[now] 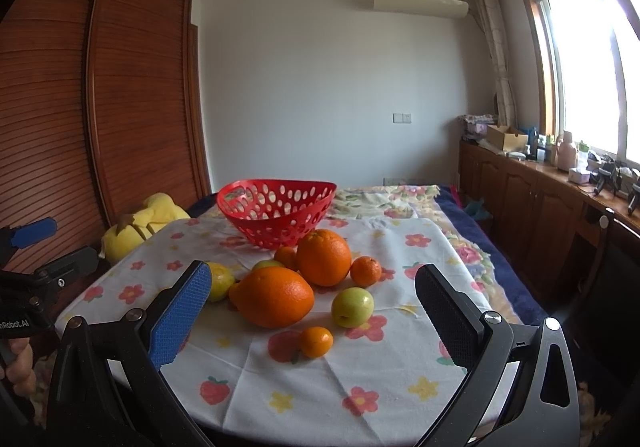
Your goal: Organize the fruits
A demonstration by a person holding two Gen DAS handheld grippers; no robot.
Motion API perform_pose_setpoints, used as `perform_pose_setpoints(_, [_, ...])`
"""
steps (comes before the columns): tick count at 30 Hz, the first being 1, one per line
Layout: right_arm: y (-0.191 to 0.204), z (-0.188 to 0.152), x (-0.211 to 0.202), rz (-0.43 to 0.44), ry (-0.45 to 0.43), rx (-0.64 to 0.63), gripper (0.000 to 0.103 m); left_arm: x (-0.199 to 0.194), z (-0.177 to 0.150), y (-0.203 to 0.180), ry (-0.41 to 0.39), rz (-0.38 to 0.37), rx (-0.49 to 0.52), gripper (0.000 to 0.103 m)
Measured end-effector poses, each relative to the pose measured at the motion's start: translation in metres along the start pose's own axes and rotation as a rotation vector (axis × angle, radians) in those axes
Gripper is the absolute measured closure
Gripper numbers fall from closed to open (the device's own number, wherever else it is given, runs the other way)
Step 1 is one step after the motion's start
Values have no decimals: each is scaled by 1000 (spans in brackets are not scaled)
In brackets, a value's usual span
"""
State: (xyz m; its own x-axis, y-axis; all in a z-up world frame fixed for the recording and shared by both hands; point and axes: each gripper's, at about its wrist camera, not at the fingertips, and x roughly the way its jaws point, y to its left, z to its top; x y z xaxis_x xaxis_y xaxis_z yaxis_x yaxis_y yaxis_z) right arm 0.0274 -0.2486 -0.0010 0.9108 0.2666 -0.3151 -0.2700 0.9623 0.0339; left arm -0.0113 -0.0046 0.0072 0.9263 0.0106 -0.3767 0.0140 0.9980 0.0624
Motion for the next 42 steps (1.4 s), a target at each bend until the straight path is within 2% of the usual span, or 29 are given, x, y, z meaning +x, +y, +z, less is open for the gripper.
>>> perform_pose_setpoints(34, [6,3,-3,1,-3,-5,0,-5,3,-5,-13,-14,8,0])
perform_pose_setpoints(42, [10,2,0,5,13,-9,0,3,-4,-4,13,-12,7,0])
